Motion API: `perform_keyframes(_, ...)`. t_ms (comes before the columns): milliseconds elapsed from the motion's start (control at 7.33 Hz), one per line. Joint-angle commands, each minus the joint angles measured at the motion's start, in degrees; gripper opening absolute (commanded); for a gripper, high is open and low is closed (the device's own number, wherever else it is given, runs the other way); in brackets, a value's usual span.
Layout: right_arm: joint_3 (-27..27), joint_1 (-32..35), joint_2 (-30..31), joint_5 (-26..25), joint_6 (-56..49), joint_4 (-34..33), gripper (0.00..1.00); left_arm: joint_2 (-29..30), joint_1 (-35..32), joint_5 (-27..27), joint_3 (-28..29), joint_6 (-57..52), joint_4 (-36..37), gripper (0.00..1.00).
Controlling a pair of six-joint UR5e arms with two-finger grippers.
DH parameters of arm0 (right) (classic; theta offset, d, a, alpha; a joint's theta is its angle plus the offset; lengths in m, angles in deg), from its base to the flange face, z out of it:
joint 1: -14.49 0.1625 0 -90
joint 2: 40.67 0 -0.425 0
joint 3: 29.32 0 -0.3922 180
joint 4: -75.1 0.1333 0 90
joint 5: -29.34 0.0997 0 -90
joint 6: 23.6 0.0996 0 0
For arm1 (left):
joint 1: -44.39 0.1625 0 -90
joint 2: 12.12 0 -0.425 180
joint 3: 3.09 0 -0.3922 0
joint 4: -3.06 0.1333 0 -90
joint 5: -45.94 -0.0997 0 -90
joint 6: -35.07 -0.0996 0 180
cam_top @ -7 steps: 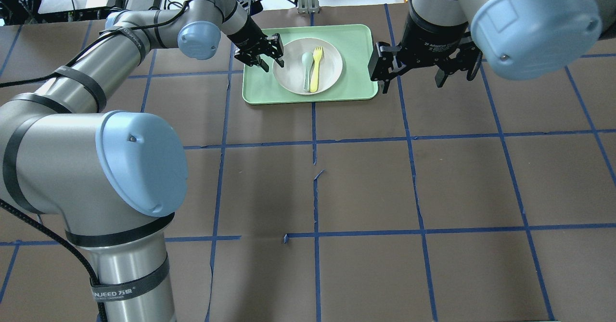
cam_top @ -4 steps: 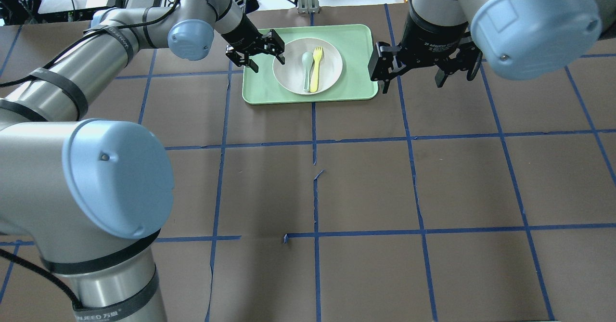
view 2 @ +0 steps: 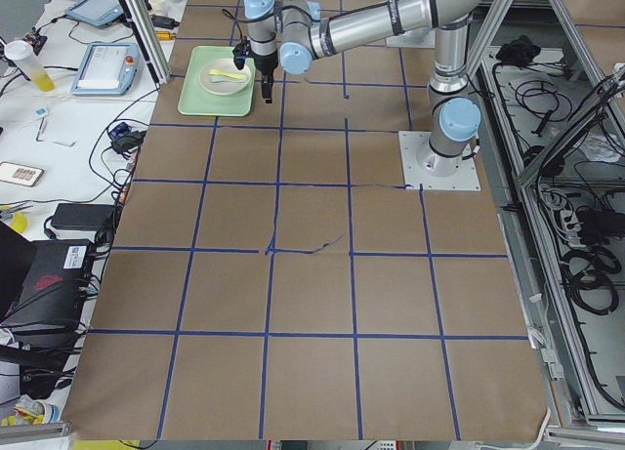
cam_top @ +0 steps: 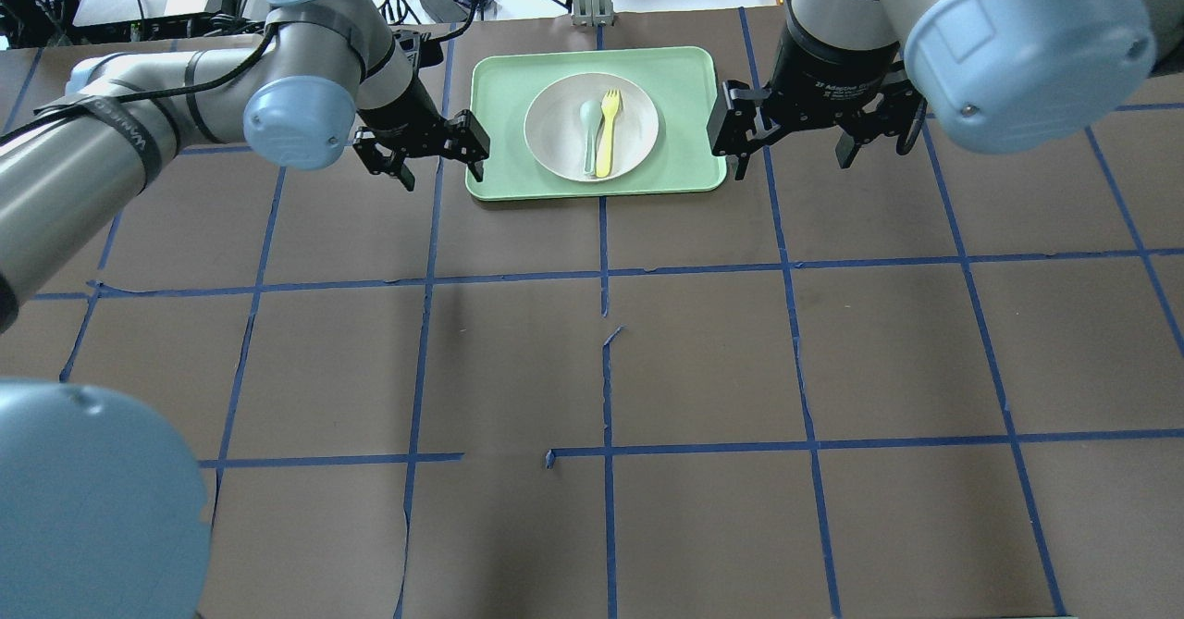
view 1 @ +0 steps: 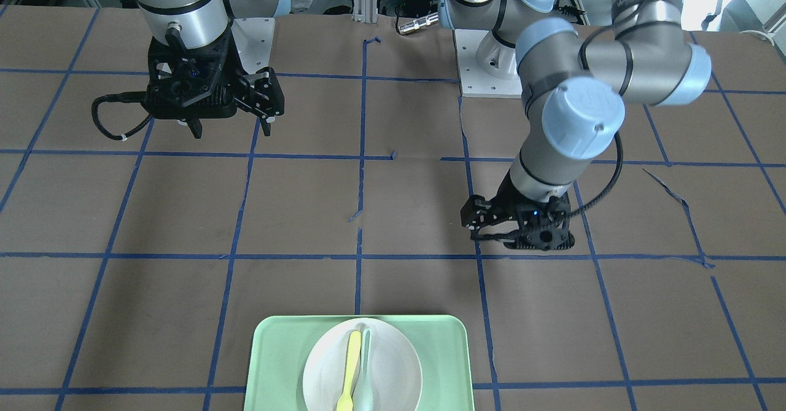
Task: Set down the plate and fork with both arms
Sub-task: 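Release the plate and raise the left gripper back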
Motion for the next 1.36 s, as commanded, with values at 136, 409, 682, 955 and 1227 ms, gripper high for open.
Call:
perform_keyframes(136,0.00,-0.01,0.00,0.10,0.00,0.00,1.00,-9.11,-0.42,-3.45,8.01,-0.05,-16.77,1.00)
perform_keyframes(409,0.00,-0.01,0.00,0.01,0.00,0.00,1.00,-10.17,-0.77,0.56,9.18,0.13,-18.48,1.00)
perform_keyframes(682,0.00,0.08,0.00,0.01,0.00,0.00,1.00,-9.57,-1.74,1.91,8.84,0.22,-17.88,1.00)
perform_keyframes(955,0.09,0.08,-0.09,0.01,0.00,0.00,1.00,-9.47,-2.26,2.17,8.67,2.41,-17.34,1.00)
perform_keyframes(1227,0.00,0.52,-1.32,-1.39,0.09,-1.83,1.00,-9.73,-2.44,1.82,8.49,2.41,-17.34,1.00)
